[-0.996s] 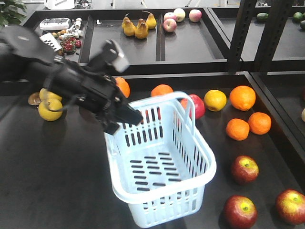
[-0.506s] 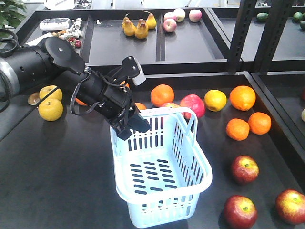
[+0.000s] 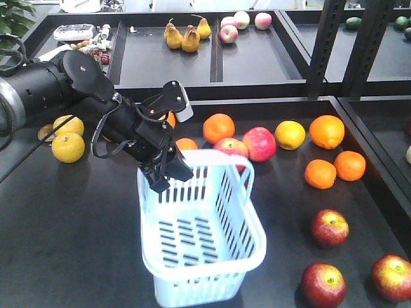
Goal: Pick three apples into basket with both arms
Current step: 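Lower the light-blue basket onto the table with the left gripper, then open the left gripper and withdraw it from the basket handle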
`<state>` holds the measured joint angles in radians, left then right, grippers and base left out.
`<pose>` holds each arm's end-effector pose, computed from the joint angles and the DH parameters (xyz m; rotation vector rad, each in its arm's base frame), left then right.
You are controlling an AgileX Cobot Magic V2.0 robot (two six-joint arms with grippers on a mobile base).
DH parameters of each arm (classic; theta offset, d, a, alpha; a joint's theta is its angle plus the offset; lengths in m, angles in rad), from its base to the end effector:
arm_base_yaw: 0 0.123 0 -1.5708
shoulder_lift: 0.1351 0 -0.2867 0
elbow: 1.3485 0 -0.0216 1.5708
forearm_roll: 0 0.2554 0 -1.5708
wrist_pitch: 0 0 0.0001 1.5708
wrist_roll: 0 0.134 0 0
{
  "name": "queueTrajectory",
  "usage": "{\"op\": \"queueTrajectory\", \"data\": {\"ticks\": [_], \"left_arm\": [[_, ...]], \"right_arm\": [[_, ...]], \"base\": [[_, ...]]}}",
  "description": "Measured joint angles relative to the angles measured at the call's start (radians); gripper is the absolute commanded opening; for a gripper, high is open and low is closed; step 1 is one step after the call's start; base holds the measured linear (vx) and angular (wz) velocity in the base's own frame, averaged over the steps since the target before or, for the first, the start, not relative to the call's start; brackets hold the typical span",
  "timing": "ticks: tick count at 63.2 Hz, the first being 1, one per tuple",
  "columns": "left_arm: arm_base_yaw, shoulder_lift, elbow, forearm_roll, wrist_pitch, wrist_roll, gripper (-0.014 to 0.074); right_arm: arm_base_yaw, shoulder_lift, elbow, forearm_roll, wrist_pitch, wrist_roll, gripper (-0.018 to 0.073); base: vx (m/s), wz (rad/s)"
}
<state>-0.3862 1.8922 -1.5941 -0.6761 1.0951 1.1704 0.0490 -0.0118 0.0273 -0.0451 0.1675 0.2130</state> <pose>0.3620 -0.2277 0.2443 1.5839 2.0430 -0.6615 0.1020 0.0040 0.1852 0.1054 1.6655 0.1584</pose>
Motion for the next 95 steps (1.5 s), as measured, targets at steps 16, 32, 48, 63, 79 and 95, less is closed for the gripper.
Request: {"op": "queueTrajectory", "data": {"ticks": [16, 32, 48, 63, 79, 95], "left_arm": [[0.0, 0.0, -0.002, -0.005, 0.002, -0.014, 0.0379], [0.0, -0.014, -0.004, -0.004, 0.001, -0.1, 0.0435], [0.0, -0.148, -0.004, -0.004, 0.06, -0.161, 0.0349], [0.0, -0.333, 0.024, 0.102, 0.139, -0.376, 0.006], [0.0, -0.582, 0.275, 0.123, 0.144, -0.408, -0.0008], [0.0, -0.892, 0.705, 0.123, 0.043, -0.409, -0.0008]], "right_arm": [[0.0, 0.0, 0.0, 0.0, 0.0, 0.0, -0.0004], [0.0, 0.0, 0.0, 0.0, 0.0, 0.0, -0.0004], [0.0, 0.0, 0.0, 0.0, 0.0, 0.0, -0.0004], [0.0, 0.0, 0.0, 0.0, 0.001, 0.0, -0.0004], [0.0, 0.0, 0.0, 0.0, 0.001, 0.0, -0.0004], [0.0, 0.0, 0.0, 0.0, 0.001, 0.0, -0.0004]], "base": [[0.0, 0.0], [0.0, 0.0], [0.0, 0.0], [0.0, 0.0], [0.0, 0.0], [0.0, 0.0]]}}
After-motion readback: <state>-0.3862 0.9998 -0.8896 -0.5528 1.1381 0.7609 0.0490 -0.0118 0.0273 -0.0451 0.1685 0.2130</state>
